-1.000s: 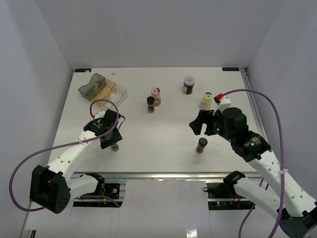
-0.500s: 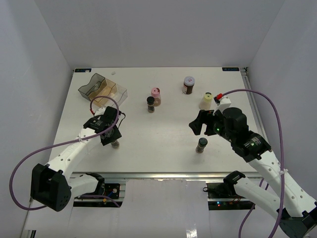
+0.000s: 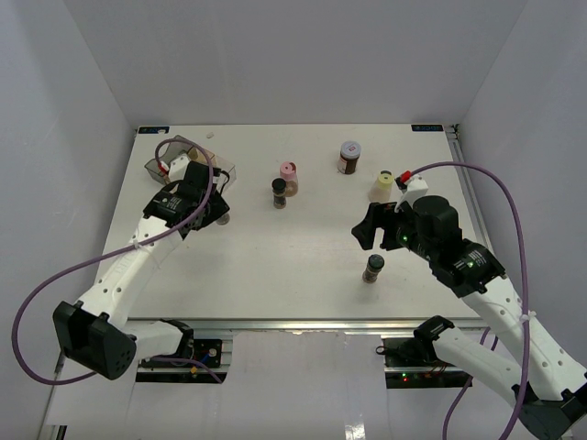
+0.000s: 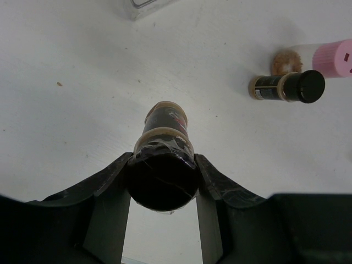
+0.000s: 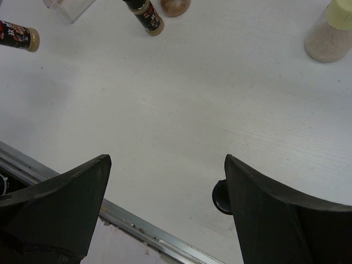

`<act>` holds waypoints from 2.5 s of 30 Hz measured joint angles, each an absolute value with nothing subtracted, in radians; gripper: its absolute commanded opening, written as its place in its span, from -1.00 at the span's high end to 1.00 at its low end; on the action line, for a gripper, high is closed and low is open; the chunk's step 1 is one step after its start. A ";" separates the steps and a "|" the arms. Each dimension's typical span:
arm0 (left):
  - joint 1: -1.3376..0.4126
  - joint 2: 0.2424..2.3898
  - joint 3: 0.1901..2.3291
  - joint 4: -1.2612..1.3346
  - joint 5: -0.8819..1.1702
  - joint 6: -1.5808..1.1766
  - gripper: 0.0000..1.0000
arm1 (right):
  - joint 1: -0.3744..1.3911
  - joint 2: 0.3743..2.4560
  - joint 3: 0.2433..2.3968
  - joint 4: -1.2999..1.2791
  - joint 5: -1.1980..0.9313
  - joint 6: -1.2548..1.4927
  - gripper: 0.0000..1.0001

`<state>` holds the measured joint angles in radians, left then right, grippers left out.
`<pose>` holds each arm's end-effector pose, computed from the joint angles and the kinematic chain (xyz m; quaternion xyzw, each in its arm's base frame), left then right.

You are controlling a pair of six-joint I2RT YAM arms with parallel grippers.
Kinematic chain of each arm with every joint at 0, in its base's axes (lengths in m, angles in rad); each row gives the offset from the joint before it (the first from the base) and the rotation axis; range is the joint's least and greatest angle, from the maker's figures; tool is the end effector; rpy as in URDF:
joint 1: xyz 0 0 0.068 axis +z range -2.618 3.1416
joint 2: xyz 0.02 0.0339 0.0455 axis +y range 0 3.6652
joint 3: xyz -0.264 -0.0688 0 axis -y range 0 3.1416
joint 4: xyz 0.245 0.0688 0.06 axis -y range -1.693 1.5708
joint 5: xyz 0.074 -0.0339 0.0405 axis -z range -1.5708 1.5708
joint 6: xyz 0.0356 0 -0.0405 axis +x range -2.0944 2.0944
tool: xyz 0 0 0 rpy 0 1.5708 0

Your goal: Organize the condiment bottles

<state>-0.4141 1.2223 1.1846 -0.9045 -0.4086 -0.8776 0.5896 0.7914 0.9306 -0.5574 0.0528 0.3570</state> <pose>0.2251 -0.0835 0.3261 -0.2749 0.8919 -0.0281 0.3579 0.1414 0.0923 0.3502 -0.0830 0.8342 0.2286 0.4949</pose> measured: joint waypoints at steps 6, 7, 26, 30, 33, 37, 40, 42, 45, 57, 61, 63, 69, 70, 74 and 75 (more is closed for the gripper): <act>-0.389 1.303 1.348 -0.915 -0.436 -0.789 1.00 | 0.590 0.759 0.931 -0.559 0.053 0.357 -0.80; -0.375 1.333 1.392 -0.911 -0.438 -0.770 1.00 | 0.590 0.750 0.931 -0.558 0.053 0.357 -0.81; 0.028 1.983 2.150 -0.795 -0.395 -0.456 1.00 | 0.590 0.654 0.880 -0.461 -0.003 0.335 -0.81; 0.035 2.061 2.150 -0.742 -0.393 -0.409 1.00 | 0.590 0.645 0.867 -0.460 -0.026 0.329 -0.80; 0.037 2.116 2.150 -0.713 -0.386 -0.386 1.00 | 0.590 0.651 0.868 -0.461 -0.025 0.315 -0.80; 0.043 2.165 2.150 -0.676 -0.337 -0.368 1.00 | 0.590 0.655 0.868 -0.461 -0.022 0.302 -0.80; 0.052 2.200 2.159 -0.659 -0.301 -0.364 1.00 | 0.590 0.649 0.868 -0.460 -0.022 0.302 -0.81; 0.060 2.226 2.174 -0.654 -0.289 -0.364 1.00 | 0.590 0.644 0.868 -0.461 -0.022 0.303 -0.80; 0.072 2.260 2.188 -0.643 -0.273 -0.364 1.00 | 0.590 0.636 0.867 -0.461 -0.021 0.303 -0.80; 0.086 2.322 2.202 -0.617 -0.219 -0.356 0.97 | 0.590 0.608 0.842 -0.445 -0.013 0.324 -0.81; 0.086 2.352 2.208 -0.613 -0.204 -0.348 0.86 | 0.590 0.611 0.834 -0.444 -0.010 0.336 -0.81; 0.086 2.365 2.209 -0.613 -0.201 -0.345 0.81 | 0.590 0.615 0.834 -0.444 -0.010 0.340 -0.81; 0.086 2.404 2.226 -0.607 -0.194 -0.337 0.17 | 0.590 0.612 0.834 -0.440 -0.010 0.356 -0.81; 0.086 2.405 2.227 -0.606 -0.193 -0.337 -0.03 | 0.590 0.610 0.834 -0.439 -0.010 0.358 -0.81; 0.086 2.407 2.232 -0.606 -0.190 -0.334 -0.38 | 0.590 0.606 0.834 -0.438 -0.010 0.360 -0.80; 0.086 2.408 2.233 -0.605 -0.188 -0.334 -0.42 | 0.590 0.606 0.834 -0.438 -0.009 0.360 -0.80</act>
